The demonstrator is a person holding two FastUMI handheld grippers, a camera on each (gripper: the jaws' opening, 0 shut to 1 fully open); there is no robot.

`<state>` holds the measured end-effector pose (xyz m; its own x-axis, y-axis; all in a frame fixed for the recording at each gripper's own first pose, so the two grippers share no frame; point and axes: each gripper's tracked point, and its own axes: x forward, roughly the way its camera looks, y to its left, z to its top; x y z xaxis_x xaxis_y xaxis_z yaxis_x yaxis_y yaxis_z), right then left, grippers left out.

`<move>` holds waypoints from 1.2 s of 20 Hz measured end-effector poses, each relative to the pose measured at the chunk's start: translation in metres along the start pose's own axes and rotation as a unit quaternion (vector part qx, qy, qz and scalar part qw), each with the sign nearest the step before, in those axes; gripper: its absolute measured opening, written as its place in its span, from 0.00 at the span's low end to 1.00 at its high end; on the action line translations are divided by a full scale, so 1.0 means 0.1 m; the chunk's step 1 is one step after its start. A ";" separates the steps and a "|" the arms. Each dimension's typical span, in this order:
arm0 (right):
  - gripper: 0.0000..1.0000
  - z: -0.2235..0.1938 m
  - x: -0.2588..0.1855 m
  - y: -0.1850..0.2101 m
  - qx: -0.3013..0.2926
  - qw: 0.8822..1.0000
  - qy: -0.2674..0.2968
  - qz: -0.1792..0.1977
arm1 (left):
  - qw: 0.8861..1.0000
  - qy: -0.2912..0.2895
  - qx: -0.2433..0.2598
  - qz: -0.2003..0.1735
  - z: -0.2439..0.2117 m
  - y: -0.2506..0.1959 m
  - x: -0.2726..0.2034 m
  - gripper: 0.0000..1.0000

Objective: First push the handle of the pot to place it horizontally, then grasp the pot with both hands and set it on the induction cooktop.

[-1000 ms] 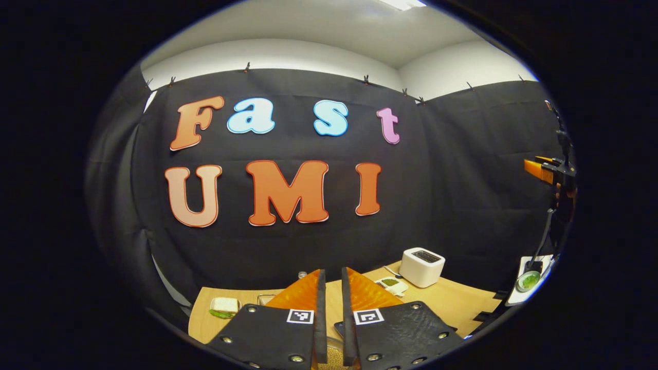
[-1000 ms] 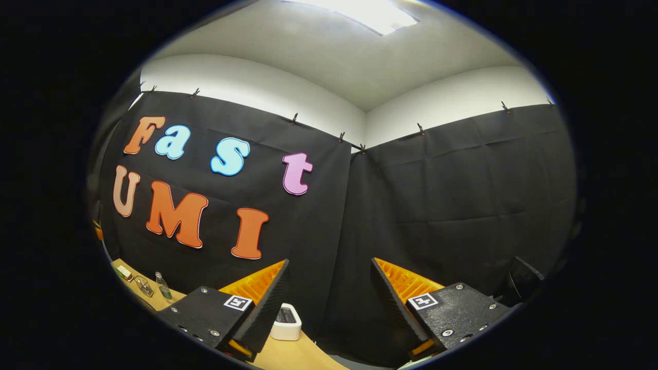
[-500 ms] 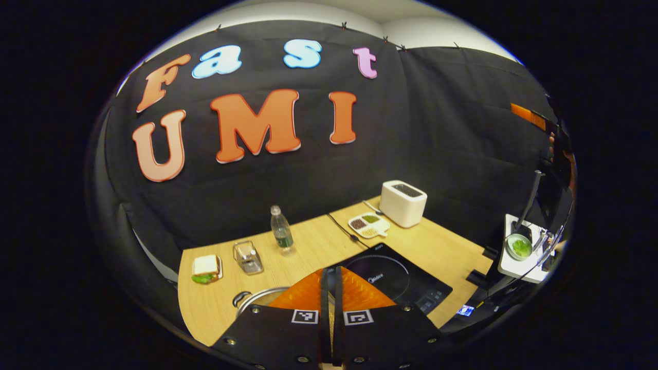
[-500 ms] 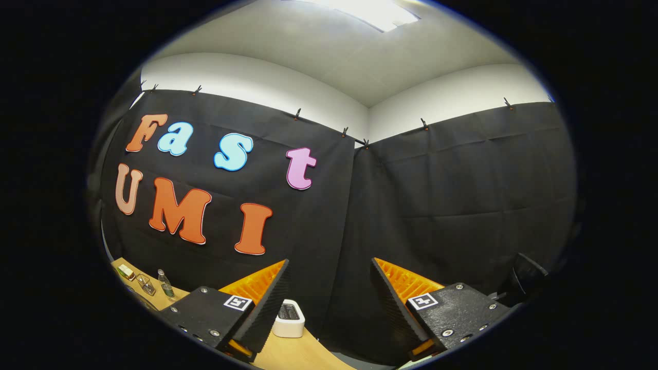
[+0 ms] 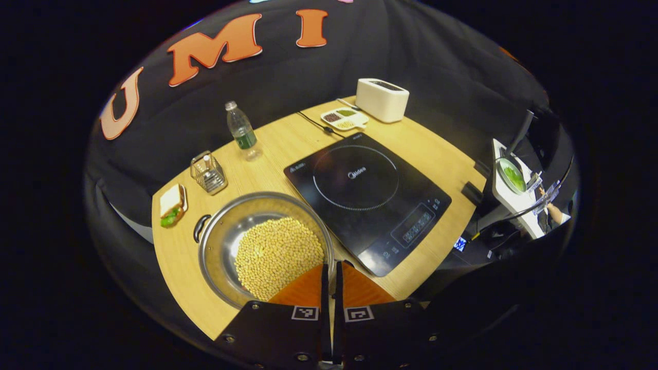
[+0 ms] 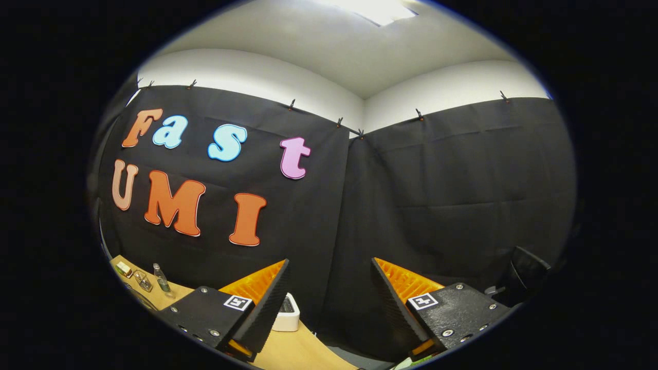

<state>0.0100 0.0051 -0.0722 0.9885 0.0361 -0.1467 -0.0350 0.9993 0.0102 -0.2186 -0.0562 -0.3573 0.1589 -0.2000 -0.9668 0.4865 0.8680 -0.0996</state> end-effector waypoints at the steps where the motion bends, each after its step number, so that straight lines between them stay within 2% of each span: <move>1: 0.94 -0.03 0.00 -0.04 0.000 1.000 0.003 -0.003 | 1.000 0.021 0.006 0.001 -0.12 0.01 0.04 0.04; 6: 0.94 -0.17 -0.05 -0.23 0.002 1.000 0.016 -0.020 | 0.993 0.114 0.018 0.012 -0.63 0.04 0.24 0.03; 11: 0.95 -0.19 -0.08 -0.51 0.007 0.999 0.015 -0.038 | 0.981 0.195 0.006 0.024 -1.00 0.06 0.44 0.04; 17: 0.95 -0.18 -0.20 -0.86 0.009 0.999 0.006 -0.048 | 0.973 0.226 0.038 0.042 -1.01 0.00 0.64 0.02; 24: 0.95 -0.29 -0.22 -1.24 -0.010 0.998 0.010 -0.053 | 0.964 0.257 -0.026 0.062 -0.94 -0.02 0.77 0.02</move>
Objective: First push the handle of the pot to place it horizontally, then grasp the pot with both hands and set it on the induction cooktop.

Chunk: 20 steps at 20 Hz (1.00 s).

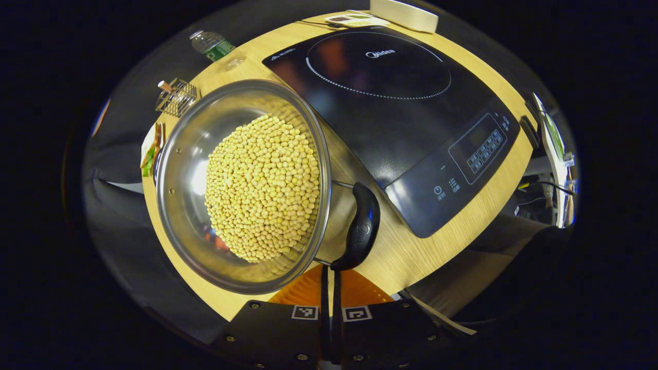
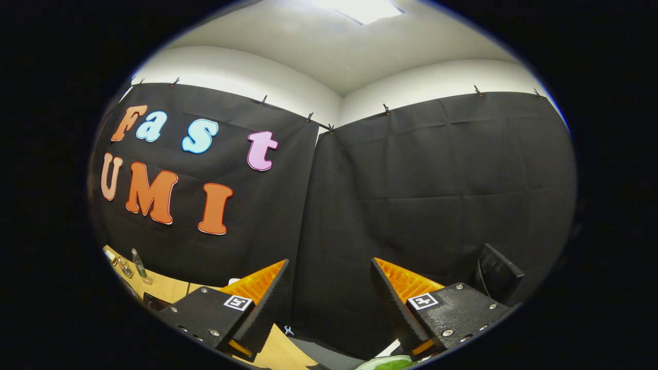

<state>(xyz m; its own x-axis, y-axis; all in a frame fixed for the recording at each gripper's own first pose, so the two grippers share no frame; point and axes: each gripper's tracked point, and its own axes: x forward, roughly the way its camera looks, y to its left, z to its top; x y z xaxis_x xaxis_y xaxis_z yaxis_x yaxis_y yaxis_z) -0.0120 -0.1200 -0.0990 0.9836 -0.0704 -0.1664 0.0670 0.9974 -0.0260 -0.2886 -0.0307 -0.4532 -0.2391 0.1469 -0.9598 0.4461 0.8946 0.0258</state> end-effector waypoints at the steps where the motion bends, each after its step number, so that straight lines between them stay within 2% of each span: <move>1: 0.95 -0.02 0.01 -0.05 0.002 1.000 0.003 -0.001 | 1.000 -0.003 -0.003 -0.002 0.05 -0.01 0.00 0.02; 4: 0.95 -0.07 0.07 -0.10 0.016 1.000 0.011 0.001 | 1.000 -0.015 -0.007 -0.009 0.19 -0.01 -0.01 0.02; 8: 0.95 -0.13 0.04 -0.07 0.021 0.999 0.028 -0.015 | 0.997 -0.046 -0.040 -0.043 0.44 -0.07 0.00 0.01; 12: 0.95 -0.12 -0.12 0.32 0.042 0.998 0.037 -0.005 | 0.994 -0.083 -0.026 -0.062 0.73 -0.06 -0.08 0.02; 16: 0.95 -0.07 -0.28 0.69 0.038 0.998 0.048 0.014 | 0.989 -0.121 -0.025 -0.075 0.98 -0.01 -0.12 0.02; 20: 0.95 -0.02 -0.42 1.05 0.012 0.998 0.055 0.033 | 0.984 -0.148 -0.045 -0.093 1.15 0.03 -0.15 0.02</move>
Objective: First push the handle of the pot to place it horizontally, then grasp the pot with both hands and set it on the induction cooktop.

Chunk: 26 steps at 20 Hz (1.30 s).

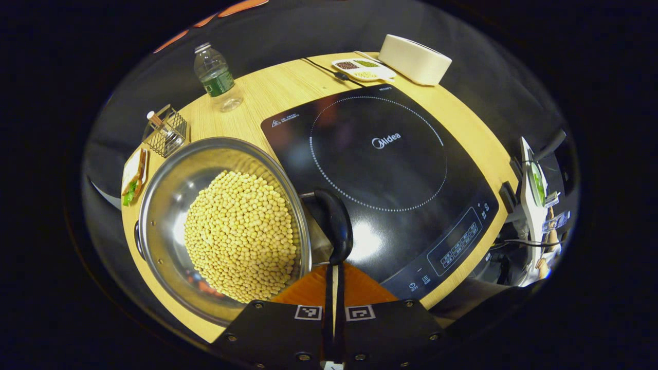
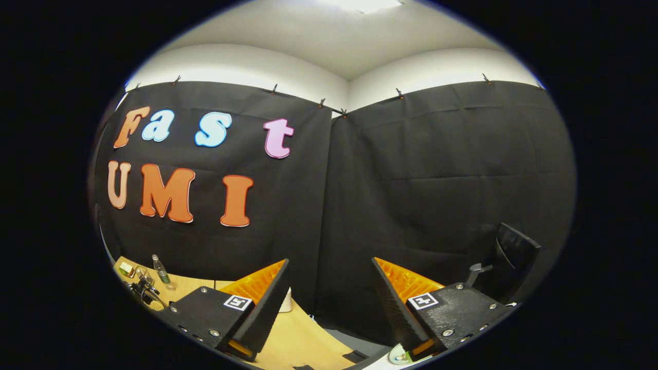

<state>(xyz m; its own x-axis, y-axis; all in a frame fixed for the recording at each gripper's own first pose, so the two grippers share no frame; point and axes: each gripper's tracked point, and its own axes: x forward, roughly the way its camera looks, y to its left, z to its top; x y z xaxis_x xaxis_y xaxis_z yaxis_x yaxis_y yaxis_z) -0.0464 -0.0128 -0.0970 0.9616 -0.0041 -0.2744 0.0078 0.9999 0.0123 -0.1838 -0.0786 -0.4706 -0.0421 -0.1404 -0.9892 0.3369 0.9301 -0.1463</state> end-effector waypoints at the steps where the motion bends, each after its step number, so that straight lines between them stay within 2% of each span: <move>1: 0.95 0.00 -0.01 0.09 0.002 1.000 0.004 0.004 | 1.000 -0.010 -0.011 -0.001 0.06 0.03 0.02 0.02; 4: 0.95 -0.21 -0.08 0.50 0.012 0.998 0.047 0.040 | 0.998 -0.034 -0.045 0.010 0.22 0.10 0.10 0.02; 7: 0.95 -0.25 -0.13 0.75 -0.016 0.997 0.055 0.056 | 0.997 -0.047 -0.064 0.017 0.35 0.20 0.15 0.02; 13: 0.95 -0.42 -0.13 1.25 -0.039 0.992 0.081 0.091 | 0.994 -0.069 -0.088 -0.001 0.54 0.30 0.18 0.01; 20: 0.95 -0.77 -0.18 1.94 -0.023 0.980 0.127 0.150 | 0.987 -0.102 -0.126 -0.012 0.80 0.44 0.23 0.01; 24: 0.95 -0.97 -0.21 2.12 -0.027 0.974 0.150 0.168 | 0.985 -0.127 -0.115 0.000 0.93 0.57 0.11 0.02; 26: 0.95 -1.10 -0.20 2.19 -0.029 0.970 0.165 0.175 | 0.982 -0.144 -0.118 -0.013 0.95 0.58 0.00 0.02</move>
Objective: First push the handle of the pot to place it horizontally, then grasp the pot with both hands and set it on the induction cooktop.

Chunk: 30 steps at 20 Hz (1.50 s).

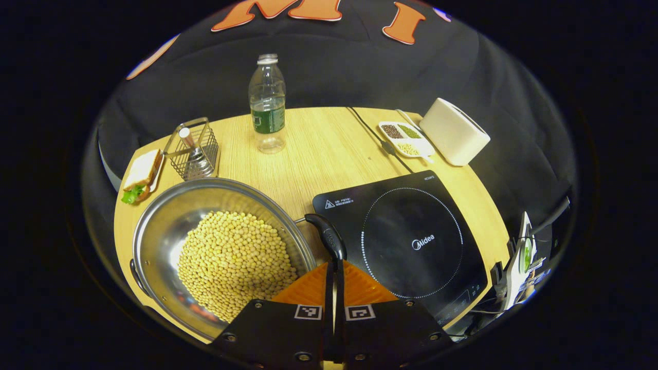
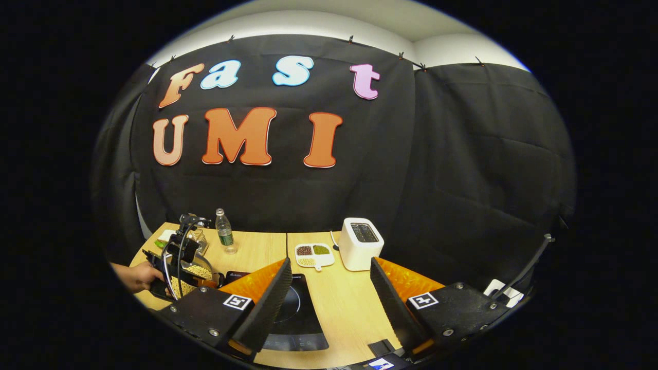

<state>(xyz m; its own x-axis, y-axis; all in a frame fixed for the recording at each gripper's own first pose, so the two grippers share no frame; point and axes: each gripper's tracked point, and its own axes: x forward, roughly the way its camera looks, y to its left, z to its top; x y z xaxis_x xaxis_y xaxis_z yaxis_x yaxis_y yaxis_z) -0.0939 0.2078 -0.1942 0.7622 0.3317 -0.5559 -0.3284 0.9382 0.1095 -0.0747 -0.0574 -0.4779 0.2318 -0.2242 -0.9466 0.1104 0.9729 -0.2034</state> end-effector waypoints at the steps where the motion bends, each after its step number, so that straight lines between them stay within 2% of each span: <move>1: 0.95 -0.07 0.04 0.05 -0.001 1.000 0.009 0.005 | 1.000 -0.010 -0.004 -0.004 0.02 0.01 -0.08 0.02; 5: 0.95 -0.22 0.23 0.34 0.004 0.998 0.035 0.043 | 0.998 -0.056 -0.017 0.032 0.07 0.41 -0.46 0.02; 8: 0.95 -0.30 0.40 0.74 0.007 0.995 0.050 0.086 | 0.996 -0.062 -0.036 0.045 -0.02 0.73 -0.73 0.02; 12: 0.95 -0.42 0.58 1.37 -0.003 0.986 0.079 0.148 | 0.989 -0.073 -0.057 0.118 -0.16 1.47 -1.06 0.02; 16: 0.96 -0.54 0.72 1.97 -0.018 0.975 0.108 0.194 | 0.981 -0.079 -0.074 0.163 -0.30 2.03 -1.35 0.02; 17: 0.96 -0.58 0.76 2.08 -0.021 0.973 0.114 0.201 | 0.980 -0.078 -0.074 0.167 -0.31 2.13 -1.40 0.07; 18: 0.96 -0.61 0.81 2.19 -0.025 0.971 0.122 0.206 | 0.980 -0.078 -0.074 0.169 -0.34 2.21 -1.45 0.19; 21: 0.96 -0.75 0.88 2.49 -0.030 0.965 0.146 0.217 | 0.975 -0.087 -0.082 0.185 -0.35 2.47 -1.54 0.78; 23: 0.96 -0.87 0.95 2.68 -0.037 0.960 0.164 0.222 | 0.972 -0.095 -0.086 0.197 -0.34 2.62 -1.57 0.78; 26: 0.96 -1.05 1.04 2.91 -0.056 0.954 0.186 0.227 | 0.974 -0.099 -0.099 0.175 -0.31 2.66 -1.51 0.78; 28: 0.96 -1.19 1.07 2.99 -0.069 0.951 0.203 0.221 | 0.976 -0.098 -0.096 0.167 -0.30 2.70 -1.47 0.89; 30: 0.96 -1.35 1.13 3.09 -0.067 0.948 0.222 0.217 | 0.978 -0.097 -0.088 0.161 -0.29 2.74 -1.41 0.90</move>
<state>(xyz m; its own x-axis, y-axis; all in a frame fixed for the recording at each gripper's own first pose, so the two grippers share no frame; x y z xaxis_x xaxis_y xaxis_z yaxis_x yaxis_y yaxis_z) -0.1846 0.5217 -0.3343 0.2383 0.5812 -0.7781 -0.6485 0.6916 0.3179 -0.1048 0.2425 -0.4076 0.4083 0.1051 -0.9068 -0.1633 0.9857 0.0407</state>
